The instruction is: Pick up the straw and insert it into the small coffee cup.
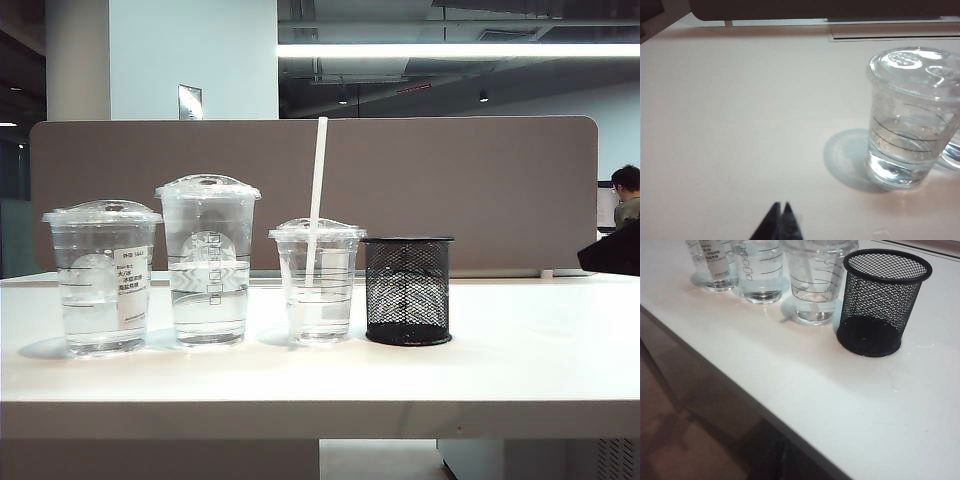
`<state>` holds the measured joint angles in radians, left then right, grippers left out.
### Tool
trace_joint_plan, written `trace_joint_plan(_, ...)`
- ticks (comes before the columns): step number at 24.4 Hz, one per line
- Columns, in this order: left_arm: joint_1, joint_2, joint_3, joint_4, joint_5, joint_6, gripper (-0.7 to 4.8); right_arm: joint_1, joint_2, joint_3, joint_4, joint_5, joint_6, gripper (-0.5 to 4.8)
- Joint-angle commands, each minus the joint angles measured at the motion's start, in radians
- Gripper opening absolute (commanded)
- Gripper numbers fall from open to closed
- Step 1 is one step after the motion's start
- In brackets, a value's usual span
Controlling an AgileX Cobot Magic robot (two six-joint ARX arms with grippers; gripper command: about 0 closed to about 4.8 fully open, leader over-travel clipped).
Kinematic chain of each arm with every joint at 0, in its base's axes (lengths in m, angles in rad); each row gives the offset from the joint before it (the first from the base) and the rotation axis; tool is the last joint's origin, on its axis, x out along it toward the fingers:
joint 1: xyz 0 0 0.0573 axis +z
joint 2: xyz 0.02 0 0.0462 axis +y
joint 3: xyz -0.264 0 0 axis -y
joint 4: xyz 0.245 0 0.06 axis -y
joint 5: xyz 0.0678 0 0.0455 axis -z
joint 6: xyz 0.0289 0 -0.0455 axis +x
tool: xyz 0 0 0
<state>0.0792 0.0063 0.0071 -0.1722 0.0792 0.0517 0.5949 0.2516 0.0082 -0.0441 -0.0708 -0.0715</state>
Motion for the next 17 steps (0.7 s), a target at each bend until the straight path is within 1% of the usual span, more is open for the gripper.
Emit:
trace_joint_plan(1,-0.001,0.001,0.002,-0.005,0.008,0.0,-0.04,0.0,0.0,-0.007,0.011,0.002,0.001,-0.08)
trace_joint_plan(13,0.0,0.001,0.002,-0.005,0.008,0.0,-0.04,0.0,-0.001,-0.007,0.01,0.002,0.001,-0.08)
trace_joint_plan(17,0.0,0.001,0.002,-0.005,0.008,0.0,-0.04,-0.014,-0.088,-0.008,-0.023,0.001,0.0,-0.08)
